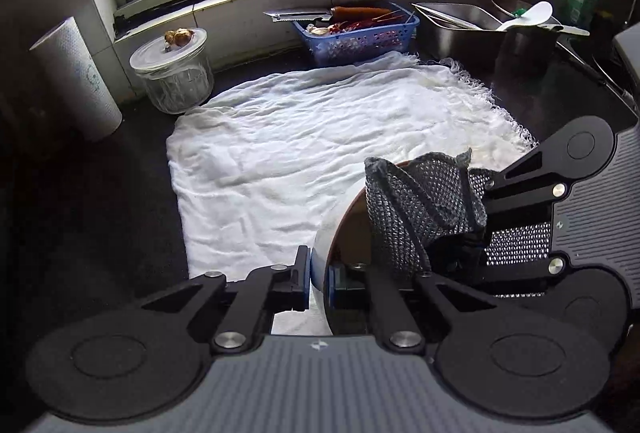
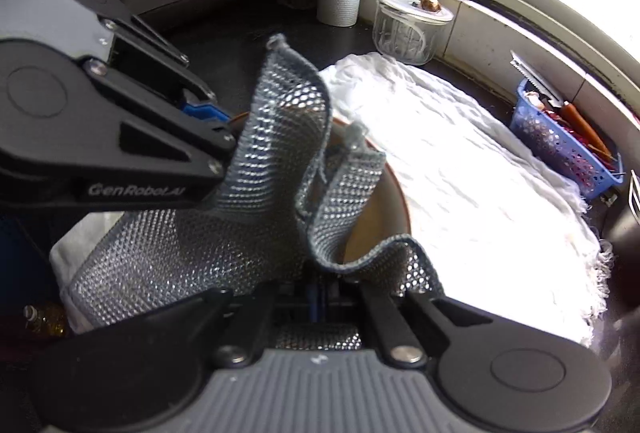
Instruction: Clean bowl
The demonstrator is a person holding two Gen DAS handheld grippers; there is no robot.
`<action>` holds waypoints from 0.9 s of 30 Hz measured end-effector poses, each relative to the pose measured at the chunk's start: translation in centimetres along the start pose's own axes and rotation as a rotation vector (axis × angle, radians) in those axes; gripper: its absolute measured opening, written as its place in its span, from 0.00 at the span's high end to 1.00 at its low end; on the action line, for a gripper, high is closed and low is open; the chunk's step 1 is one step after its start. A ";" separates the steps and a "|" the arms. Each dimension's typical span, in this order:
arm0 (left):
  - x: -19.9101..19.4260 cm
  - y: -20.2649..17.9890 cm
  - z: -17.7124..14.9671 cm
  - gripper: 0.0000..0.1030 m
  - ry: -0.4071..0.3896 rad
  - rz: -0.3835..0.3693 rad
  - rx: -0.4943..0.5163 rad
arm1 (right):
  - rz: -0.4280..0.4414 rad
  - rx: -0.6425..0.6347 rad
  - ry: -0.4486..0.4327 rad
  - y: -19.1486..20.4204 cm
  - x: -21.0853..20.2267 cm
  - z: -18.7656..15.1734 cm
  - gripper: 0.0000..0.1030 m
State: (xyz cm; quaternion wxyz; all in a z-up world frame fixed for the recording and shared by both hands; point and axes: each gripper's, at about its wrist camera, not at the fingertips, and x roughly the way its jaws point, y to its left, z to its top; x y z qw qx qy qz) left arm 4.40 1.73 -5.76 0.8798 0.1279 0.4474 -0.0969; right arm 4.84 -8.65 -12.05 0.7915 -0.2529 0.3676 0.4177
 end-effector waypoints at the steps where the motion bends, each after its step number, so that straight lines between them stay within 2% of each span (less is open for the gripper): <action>1: 0.0 -0.4 0.2 0.93 0.000 -0.004 0.023 | -0.010 0.001 -0.006 -0.2 -0.1 0.1 0.99; 6: 0.3 -1.9 1.0 0.92 -0.008 -0.029 0.086 | -0.075 -0.073 -0.072 0.0 -0.6 0.8 0.99; 8: 0.3 -1.9 1.3 0.90 -0.008 -0.038 0.053 | -0.090 -0.085 -0.066 -0.1 -0.2 0.6 0.99; 10: 0.3 -1.9 1.4 0.88 -0.009 -0.051 0.030 | -0.077 -0.033 -0.029 -0.9 0.5 0.2 0.99; 17: -0.2 -1.1 -0.1 0.82 -0.008 -0.111 -0.122 | 0.001 0.109 0.009 -3.2 0.7 -1.0 1.00; 21: -0.4 0.2 -2.0 0.80 -0.031 -0.139 -0.283 | 0.027 0.157 0.013 -3.7 0.6 -1.2 1.00; 23: -0.3 0.7 -2.3 0.81 -0.056 -0.120 -0.326 | 0.036 0.159 0.018 -3.6 0.6 -1.1 1.00; 25: -0.1 1.0 -2.1 0.90 -0.071 -0.096 -0.321 | 0.059 0.147 0.030 -3.4 0.6 -1.2 1.00; 27: 0.2 0.9 -1.5 0.93 -0.076 -0.083 -0.285 | 0.078 0.129 0.035 -2.8 0.5 -1.2 1.00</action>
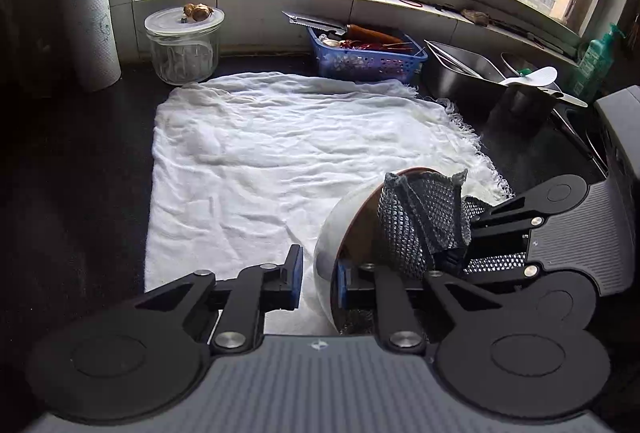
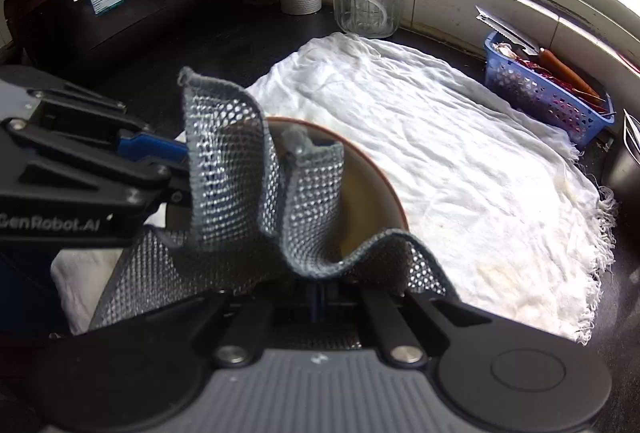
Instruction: Clean bowl
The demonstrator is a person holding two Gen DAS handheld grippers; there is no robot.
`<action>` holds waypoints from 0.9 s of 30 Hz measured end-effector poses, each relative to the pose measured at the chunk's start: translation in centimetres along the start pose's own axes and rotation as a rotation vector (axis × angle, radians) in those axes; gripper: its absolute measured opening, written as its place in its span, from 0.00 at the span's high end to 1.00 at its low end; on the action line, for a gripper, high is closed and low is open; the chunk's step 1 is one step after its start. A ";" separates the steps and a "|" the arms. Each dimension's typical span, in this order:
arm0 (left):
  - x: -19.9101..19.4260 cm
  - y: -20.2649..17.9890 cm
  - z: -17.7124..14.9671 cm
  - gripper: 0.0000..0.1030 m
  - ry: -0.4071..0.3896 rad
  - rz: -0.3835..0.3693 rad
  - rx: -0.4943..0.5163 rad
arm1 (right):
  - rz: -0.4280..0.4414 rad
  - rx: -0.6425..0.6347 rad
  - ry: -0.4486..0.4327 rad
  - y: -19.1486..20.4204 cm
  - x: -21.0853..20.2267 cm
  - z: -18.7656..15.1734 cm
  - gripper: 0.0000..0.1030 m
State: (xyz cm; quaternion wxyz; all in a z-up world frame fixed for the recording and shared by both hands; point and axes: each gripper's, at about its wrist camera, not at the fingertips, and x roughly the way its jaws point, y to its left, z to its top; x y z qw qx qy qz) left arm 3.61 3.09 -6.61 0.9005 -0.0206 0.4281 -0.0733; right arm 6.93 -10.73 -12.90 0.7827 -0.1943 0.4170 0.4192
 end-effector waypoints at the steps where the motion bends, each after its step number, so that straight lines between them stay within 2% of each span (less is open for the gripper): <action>1: 0.1 -0.2 0.2 0.93 -0.003 0.005 0.029 | -0.005 -0.015 0.000 0.3 -0.1 0.0 1.00; 4: 0.3 -0.8 1.1 0.93 -0.004 -0.012 0.127 | -0.024 -0.028 -0.001 0.5 -0.1 0.2 0.99; 8: 0.5 -1.9 1.9 0.93 -0.007 -0.045 0.322 | -0.078 -0.049 -0.033 -0.3 -0.6 1.2 0.99; 11: 0.8 -1.9 2.5 0.93 0.012 -0.076 0.383 | -0.083 -0.069 -0.057 -0.7 -1.2 2.1 0.99; 14: 1.1 -1.9 2.8 0.92 0.022 -0.096 0.400 | -0.079 -0.113 -0.063 -0.4 -1.3 2.8 0.99; 19: 1.1 -1.5 2.9 0.89 0.033 -0.095 0.289 | -0.069 -0.102 -0.041 -0.7 -0.2 2.3 0.99; 23: 0.5 -1.4 1.4 0.85 0.012 -0.074 0.231 | -0.062 -0.042 -0.029 -1.7 0.2 1.4 1.00; 26: 0.4 -0.9 0.7 0.85 -0.006 -0.067 0.163 | -0.046 -0.010 -0.027 -2.0 0.0 0.9 1.00; 27: 0.5 -0.6 0.4 0.85 -0.006 -0.056 0.109 | -0.037 0.004 -0.024 -2.0 0.0 0.7 1.00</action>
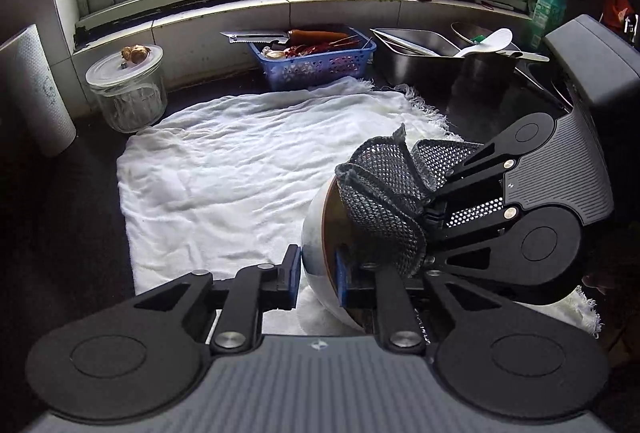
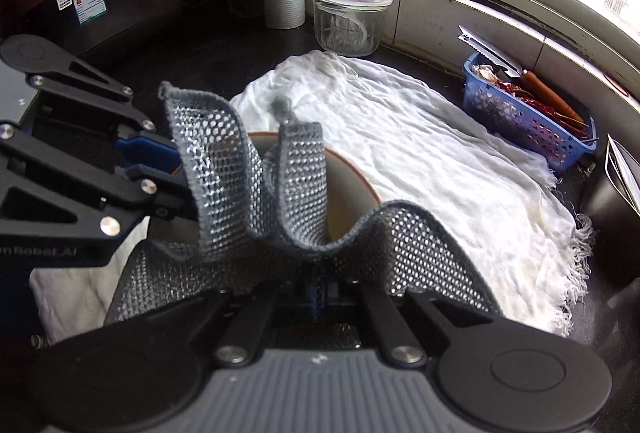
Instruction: Clean bowl
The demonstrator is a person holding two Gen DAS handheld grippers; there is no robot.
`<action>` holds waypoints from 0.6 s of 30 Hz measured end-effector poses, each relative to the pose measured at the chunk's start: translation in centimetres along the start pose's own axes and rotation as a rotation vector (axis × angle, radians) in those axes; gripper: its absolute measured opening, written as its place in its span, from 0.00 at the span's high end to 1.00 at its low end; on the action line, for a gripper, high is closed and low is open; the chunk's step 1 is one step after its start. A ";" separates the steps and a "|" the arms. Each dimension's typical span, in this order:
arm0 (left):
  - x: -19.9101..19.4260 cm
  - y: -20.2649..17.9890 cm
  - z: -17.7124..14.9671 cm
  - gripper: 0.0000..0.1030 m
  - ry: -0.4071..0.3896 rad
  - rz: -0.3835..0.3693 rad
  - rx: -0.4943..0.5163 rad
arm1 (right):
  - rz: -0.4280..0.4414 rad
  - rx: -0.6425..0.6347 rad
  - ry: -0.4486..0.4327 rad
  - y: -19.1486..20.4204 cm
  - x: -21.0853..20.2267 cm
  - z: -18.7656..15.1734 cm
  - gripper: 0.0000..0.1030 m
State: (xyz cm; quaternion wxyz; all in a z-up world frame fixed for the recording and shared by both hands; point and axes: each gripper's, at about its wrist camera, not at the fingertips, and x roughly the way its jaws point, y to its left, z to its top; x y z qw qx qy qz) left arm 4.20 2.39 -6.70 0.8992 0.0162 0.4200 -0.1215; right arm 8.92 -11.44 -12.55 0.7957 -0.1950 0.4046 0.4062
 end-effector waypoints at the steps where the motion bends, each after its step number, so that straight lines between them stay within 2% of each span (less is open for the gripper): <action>1: 0.1 0.3 -0.3 0.85 -0.001 0.011 -0.055 | 0.003 0.005 0.002 0.1 0.0 -0.1 1.00; 4: 0.5 1.1 -1.1 0.82 -0.002 0.038 -0.171 | 0.016 0.010 0.012 0.7 0.0 -0.3 1.00; 5: 0.6 1.1 -1.1 0.83 0.003 0.045 -0.170 | 0.022 0.008 0.017 1.0 0.0 -0.4 1.00; 7: 0.6 0.9 -0.9 0.93 -0.002 0.048 -0.124 | 0.030 -0.014 0.025 1.6 0.1 -0.5 1.00; 8: 0.7 1.0 -0.7 0.93 0.002 0.050 -0.102 | 0.032 -0.029 0.028 1.9 0.1 -0.4 1.00; 11: 0.4 0.9 0.1 0.95 -0.004 0.069 0.058 | 0.024 -0.047 0.020 2.0 -0.2 0.1 1.00; 16: 0.5 0.3 1.6 0.94 0.034 0.007 0.332 | 0.016 -0.095 -0.004 2.0 -0.6 1.6 1.00; 18: 0.7 0.0 2.1 0.94 0.046 -0.017 0.383 | 0.018 -0.115 -0.013 2.1 -0.6 2.4 1.00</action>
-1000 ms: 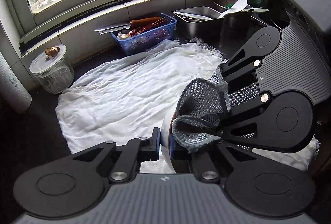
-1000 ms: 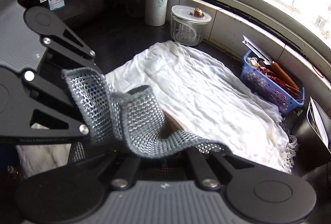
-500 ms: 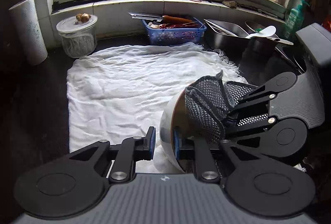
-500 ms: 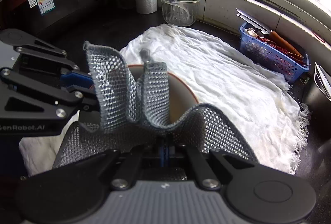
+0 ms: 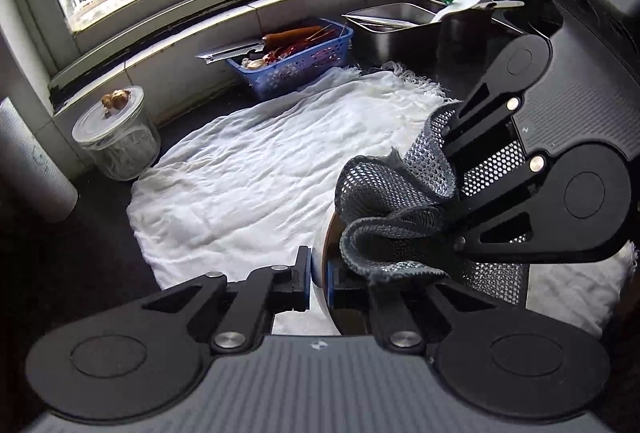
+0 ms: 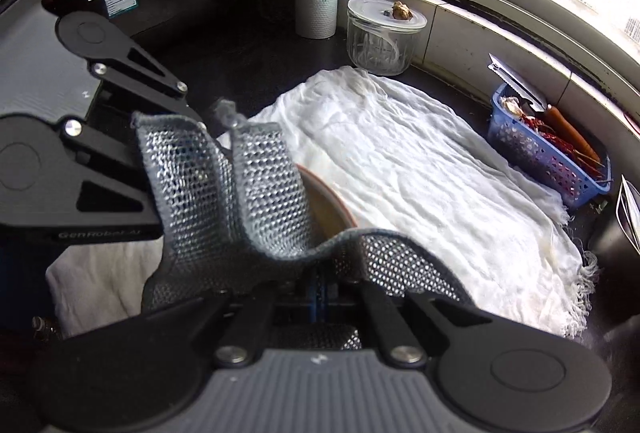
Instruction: Clean bowl
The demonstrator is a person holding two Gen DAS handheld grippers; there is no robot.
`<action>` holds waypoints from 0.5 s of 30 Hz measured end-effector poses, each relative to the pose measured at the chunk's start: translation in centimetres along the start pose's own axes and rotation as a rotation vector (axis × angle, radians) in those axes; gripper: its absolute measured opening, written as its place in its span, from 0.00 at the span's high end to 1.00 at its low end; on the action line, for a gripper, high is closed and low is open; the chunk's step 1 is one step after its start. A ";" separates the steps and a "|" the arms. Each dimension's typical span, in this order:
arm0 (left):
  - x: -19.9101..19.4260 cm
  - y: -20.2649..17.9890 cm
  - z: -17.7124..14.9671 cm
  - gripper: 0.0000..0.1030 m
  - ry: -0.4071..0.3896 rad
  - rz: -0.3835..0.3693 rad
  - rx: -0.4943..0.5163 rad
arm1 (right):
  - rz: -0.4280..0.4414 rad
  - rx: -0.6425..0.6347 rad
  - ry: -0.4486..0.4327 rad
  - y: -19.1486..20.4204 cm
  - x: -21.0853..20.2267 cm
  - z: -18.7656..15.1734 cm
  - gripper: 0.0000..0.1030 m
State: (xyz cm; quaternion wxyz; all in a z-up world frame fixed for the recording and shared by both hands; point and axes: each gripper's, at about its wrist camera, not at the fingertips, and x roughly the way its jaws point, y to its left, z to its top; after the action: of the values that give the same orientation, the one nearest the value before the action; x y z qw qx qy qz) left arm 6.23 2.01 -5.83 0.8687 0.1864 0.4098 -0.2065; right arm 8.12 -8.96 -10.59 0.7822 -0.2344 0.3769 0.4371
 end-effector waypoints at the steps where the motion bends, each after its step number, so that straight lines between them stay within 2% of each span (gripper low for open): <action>1: 0.1 -0.1 0.2 0.94 0.001 -0.004 0.012 | 0.001 -0.007 -0.005 0.0 0.0 0.3 1.00; 3: 0.2 -0.4 0.6 0.94 -0.001 -0.012 0.036 | 0.004 -0.022 -0.017 0.1 -0.1 0.8 1.00; 6: 0.3 -0.1 0.9 0.93 -0.007 -0.016 -0.034 | 0.005 -0.015 -0.016 -0.1 0.3 0.7 1.00; 10: -0.1 0.5 0.3 0.83 -0.017 -0.032 -0.190 | -0.008 0.045 0.012 -1.4 1.0 -0.5 1.00; 15: -0.3 0.6 -1.7 0.78 -0.032 -0.045 -0.362 | 0.028 0.131 0.019 -2.3 0.6 -2.2 1.00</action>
State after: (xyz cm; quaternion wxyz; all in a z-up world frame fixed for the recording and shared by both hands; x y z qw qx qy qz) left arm 5.25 3.40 -6.54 0.8896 0.0143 0.4305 -0.1516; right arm 9.52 -11.35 -12.31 0.7862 -0.1815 0.4155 0.4199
